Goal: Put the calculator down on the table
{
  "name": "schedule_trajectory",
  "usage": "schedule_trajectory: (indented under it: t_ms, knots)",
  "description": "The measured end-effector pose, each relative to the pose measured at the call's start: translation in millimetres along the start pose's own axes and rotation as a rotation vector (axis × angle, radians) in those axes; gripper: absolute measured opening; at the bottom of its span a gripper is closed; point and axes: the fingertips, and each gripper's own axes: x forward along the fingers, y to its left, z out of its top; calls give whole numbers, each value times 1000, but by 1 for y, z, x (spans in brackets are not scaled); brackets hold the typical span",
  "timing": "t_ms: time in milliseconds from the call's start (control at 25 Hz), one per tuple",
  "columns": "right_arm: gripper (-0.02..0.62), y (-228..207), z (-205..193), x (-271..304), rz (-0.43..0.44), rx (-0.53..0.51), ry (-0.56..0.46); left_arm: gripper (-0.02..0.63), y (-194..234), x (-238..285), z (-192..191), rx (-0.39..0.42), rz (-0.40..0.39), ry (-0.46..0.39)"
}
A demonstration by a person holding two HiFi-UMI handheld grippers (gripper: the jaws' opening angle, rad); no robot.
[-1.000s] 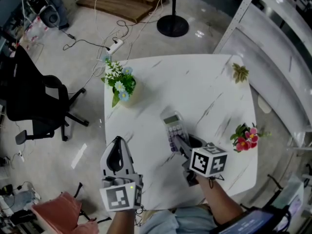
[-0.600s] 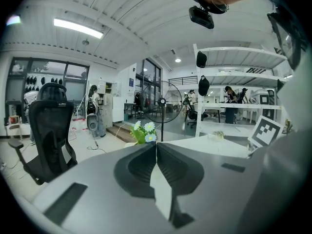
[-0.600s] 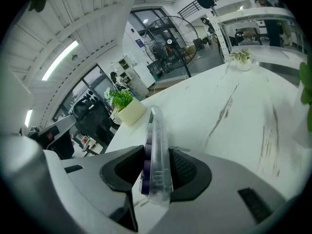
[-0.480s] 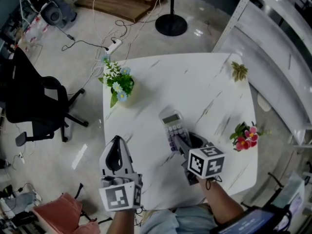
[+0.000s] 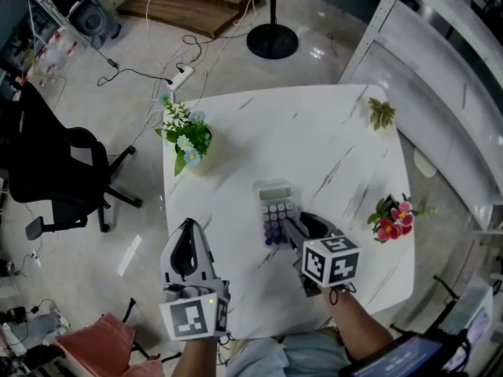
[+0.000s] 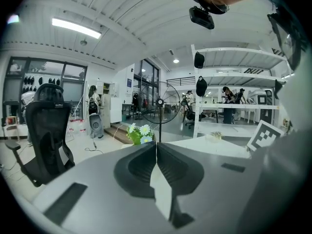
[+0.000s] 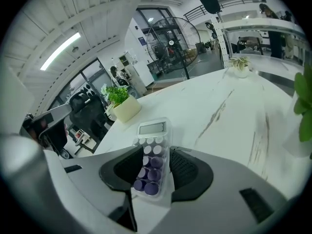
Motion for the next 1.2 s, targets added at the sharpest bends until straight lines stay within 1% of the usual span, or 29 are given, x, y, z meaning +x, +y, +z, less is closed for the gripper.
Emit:
schedule_trajectory:
  t_ms: [200,320,400,480,520,560,680,760,840,920,1040,1200]
  knots:
    - [189,5,10,-12,12,-18,-35,9,-6,-6,4,17,-6,-12]
    - [187,15,27,-30,29,-56,-90,9,-17,-13,15,5,-13,-29]
    - [180,28,44,-49,48,-102,-150,9,-25,-20,26,-1,-23,-50]
    - [157,46,66,-73,71,-165,-228,9,-36,-30,42,2,-34,-78]
    - [139,55,77,-87,78,-203,-272,9,-41,-35,52,4,-40,-94]
    - [108,63,88,-102,80,-243,-317,9,-47,-40,63,6,-46,-111]
    - [32,84,117,-145,56,-360,-446,9,-63,-56,99,11,-60,-171]
    - [18,96,132,-173,45,-420,-518,9,-71,-68,122,20,-71,-222]
    - [18,106,145,-199,50,-452,-586,9,-79,-78,145,28,-80,-266]
    - [18,112,154,-222,56,-459,-640,9,-86,-88,163,33,-89,-297]
    - [18,116,160,-247,52,-471,-695,9,-95,-100,177,43,-98,-323]
    - [17,120,164,-267,42,-494,-756,9,-102,-113,189,42,-105,-358]
